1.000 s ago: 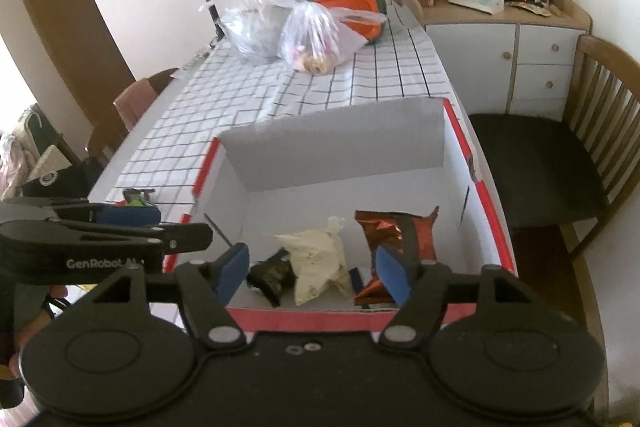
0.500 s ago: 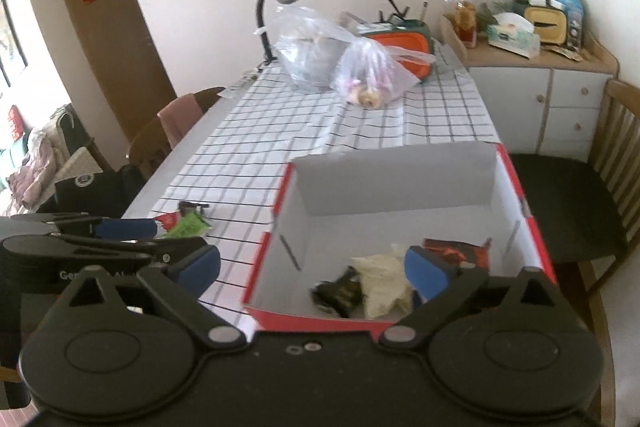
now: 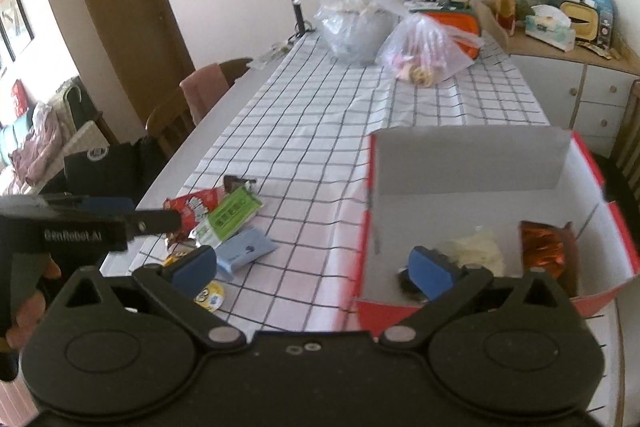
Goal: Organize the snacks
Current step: 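Move both tools back to the snack pile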
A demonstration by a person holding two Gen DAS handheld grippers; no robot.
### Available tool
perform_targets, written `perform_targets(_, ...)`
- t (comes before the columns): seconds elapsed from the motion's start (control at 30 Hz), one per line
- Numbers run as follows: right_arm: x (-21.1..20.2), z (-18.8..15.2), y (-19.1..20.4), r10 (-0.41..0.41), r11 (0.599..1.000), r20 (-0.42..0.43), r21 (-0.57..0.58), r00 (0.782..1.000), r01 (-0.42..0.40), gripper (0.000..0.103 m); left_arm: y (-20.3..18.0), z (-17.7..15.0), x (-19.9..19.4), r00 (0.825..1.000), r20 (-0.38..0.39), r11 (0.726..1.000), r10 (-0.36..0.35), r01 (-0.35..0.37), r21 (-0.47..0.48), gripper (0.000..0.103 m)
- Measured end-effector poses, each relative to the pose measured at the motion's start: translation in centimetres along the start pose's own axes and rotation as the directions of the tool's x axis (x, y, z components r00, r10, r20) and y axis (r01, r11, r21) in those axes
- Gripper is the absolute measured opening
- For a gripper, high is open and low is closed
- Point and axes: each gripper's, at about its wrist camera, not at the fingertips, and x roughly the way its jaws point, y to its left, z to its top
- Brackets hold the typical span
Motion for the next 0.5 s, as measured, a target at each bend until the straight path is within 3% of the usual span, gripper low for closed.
perform_targets(0.5, 8.2, -2.5, 8.9, 0.015, 0.99, -0.138, -0.134, 0.99, -0.034, 0.102, 10.1, -1.8, 3.7, 0.99, -0.138, 0.998, 0.032, -0.039, -0.046, 0.082)
